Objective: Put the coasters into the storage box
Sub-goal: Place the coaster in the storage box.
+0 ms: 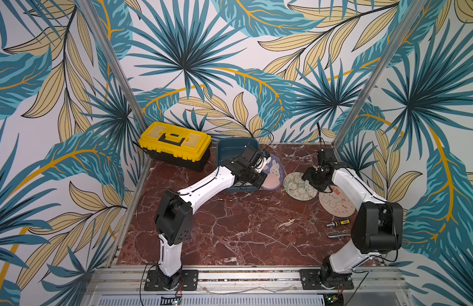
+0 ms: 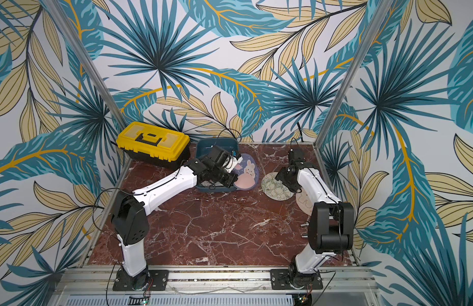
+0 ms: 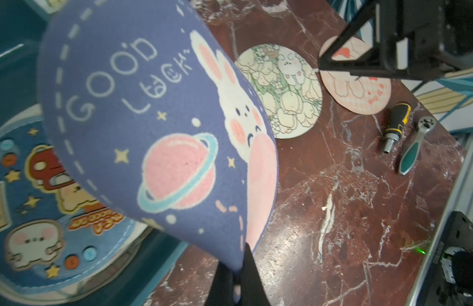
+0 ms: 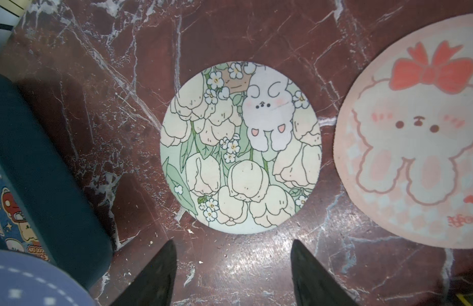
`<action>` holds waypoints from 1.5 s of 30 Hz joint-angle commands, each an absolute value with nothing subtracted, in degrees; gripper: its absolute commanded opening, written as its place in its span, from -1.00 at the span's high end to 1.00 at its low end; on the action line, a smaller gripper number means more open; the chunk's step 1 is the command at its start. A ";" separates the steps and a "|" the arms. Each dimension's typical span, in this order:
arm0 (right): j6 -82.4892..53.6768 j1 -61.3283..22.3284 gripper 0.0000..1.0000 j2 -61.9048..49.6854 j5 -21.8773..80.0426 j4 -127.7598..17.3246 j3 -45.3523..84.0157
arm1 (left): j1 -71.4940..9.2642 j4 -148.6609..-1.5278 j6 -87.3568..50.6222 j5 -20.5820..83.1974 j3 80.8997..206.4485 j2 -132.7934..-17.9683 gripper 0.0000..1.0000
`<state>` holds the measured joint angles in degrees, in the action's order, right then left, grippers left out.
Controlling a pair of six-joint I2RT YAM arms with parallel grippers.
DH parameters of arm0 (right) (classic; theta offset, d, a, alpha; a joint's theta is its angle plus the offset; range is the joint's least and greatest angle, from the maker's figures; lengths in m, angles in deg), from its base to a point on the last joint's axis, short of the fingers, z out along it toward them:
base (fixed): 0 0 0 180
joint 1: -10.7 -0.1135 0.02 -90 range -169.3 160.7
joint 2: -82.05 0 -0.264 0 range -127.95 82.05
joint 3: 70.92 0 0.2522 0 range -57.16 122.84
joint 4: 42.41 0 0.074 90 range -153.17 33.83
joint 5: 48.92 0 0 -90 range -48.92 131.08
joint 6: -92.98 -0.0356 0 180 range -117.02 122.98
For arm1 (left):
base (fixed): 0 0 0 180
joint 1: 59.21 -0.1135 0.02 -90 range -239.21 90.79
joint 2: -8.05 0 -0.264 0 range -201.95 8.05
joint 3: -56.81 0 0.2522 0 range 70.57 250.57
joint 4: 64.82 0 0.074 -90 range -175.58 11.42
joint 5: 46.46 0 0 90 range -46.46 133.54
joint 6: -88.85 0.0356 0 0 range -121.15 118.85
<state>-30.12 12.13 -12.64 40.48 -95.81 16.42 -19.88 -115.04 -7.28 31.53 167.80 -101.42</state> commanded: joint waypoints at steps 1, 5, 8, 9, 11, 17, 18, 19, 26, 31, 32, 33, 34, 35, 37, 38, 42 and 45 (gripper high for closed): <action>-28.82 11.16 -0.36 -13.59 41.78 -98.60 17.93 | -22.47 -115.20 -8.77 30.67 168.41 -100.36 1.00; -28.23 10.46 -0.36 -14.07 41.95 -99.04 18.99 | -25.67 -114.84 -10.41 31.23 169.83 -101.20 1.00; -27.90 10.18 -0.36 -14.51 42.00 -99.43 19.80 | -27.68 -114.57 -11.87 31.14 170.86 -102.05 1.00; -27.87 10.01 -0.36 -14.62 42.05 -99.43 19.87 | -28.36 -114.44 -12.45 31.33 170.97 -102.23 1.00; -27.85 9.83 -0.36 -14.87 41.88 -99.17 19.91 | -29.37 -113.92 -13.45 31.00 170.97 -102.60 1.00; -27.57 9.13 -0.36 -16.15 41.41 -98.91 20.43 | -31.57 -111.85 -15.47 29.36 169.89 -105.56 1.00; -27.56 8.97 -0.36 -16.33 41.43 -98.94 20.60 | -31.82 -111.89 -15.77 29.56 169.84 -106.55 1.00; -27.45 8.87 -0.36 -16.45 41.32 -98.89 20.59 | -32.01 -111.88 -15.98 29.54 169.88 -107.46 1.00; -27.09 8.46 -0.36 -16.80 41.14 -98.86 20.75 | -33.08 -113.69 -17.19 33.43 168.22 -111.51 1.00; -27.14 8.33 -0.36 -16.82 41.00 -98.71 20.89 | -33.10 -118.34 -16.64 40.42 168.38 -113.93 1.00; -27.17 8.33 -0.36 -16.89 41.00 -98.58 20.89 | -33.09 -119.01 -16.62 41.47 168.24 -114.26 1.00; -27.17 8.26 -0.36 -16.82 40.99 -98.59 20.89 | -33.04 -119.26 -16.66 42.22 167.93 -114.40 1.00; -27.09 8.24 -0.36 -16.76 40.98 -98.62 20.88 | -33.10 -119.24 -16.70 42.51 167.63 -114.35 1.00; -27.07 8.24 -0.36 -16.78 40.99 -98.61 20.87 | -33.05 -119.27 -16.79 42.76 167.31 -114.34 0.88; -27.04 8.15 -0.36 -16.79 41.03 -98.52 20.87 | -33.06 -119.25 -16.97 43.11 167.04 -114.22 0.65; -27.04 8.15 -0.37 -16.82 40.99 -98.47 20.84 | -33.06 -119.26 -16.97 43.22 167.15 -114.24 0.50; -26.86 7.98 -0.37 -17.01 40.99 -98.44 20.89 | -33.07 -119.22 -16.88 43.66 167.32 -113.78 0.08; -26.89 7.98 -0.37 -17.08 41.08 -98.36 20.62 | -32.88 -119.26 -16.73 43.84 167.25 -112.73 -0.07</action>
